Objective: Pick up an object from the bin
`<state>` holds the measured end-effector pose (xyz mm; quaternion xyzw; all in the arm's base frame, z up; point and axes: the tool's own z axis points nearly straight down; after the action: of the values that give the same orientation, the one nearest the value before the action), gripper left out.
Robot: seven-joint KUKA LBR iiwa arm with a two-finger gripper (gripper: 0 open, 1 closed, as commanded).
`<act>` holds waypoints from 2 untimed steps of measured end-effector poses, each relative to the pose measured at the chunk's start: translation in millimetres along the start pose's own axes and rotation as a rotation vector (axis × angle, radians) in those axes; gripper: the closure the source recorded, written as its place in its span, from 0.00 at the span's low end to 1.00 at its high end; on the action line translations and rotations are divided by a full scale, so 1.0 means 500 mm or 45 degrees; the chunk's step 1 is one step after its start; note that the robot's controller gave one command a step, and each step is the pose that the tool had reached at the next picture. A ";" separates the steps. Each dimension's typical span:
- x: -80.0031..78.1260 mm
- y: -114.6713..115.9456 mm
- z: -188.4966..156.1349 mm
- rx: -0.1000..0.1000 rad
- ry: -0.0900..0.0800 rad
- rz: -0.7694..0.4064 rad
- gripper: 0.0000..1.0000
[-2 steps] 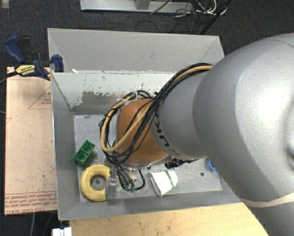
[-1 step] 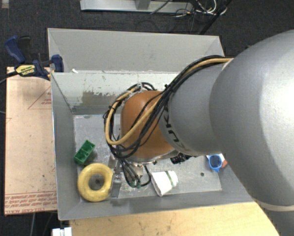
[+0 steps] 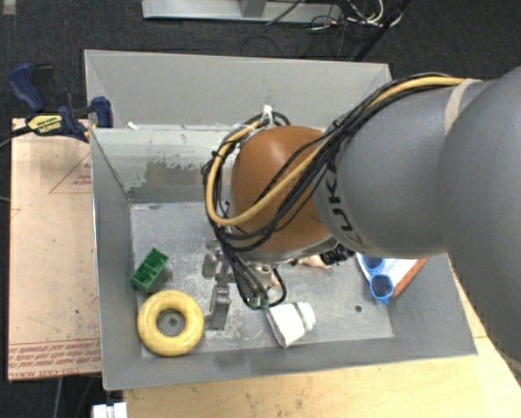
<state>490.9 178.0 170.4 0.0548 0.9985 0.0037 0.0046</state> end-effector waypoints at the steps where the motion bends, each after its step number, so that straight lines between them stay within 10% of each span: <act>1: 0.015 0.037 -0.108 0.003 0.003 0.009 1.00; 2: 0.004 0.009 -0.010 -0.003 -0.005 -0.016 1.00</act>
Offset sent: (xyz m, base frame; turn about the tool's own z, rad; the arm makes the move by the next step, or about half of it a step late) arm 0.0041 -0.0247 -0.0736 -0.0422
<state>489.5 182.8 175.2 0.0484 0.9988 0.0046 0.0068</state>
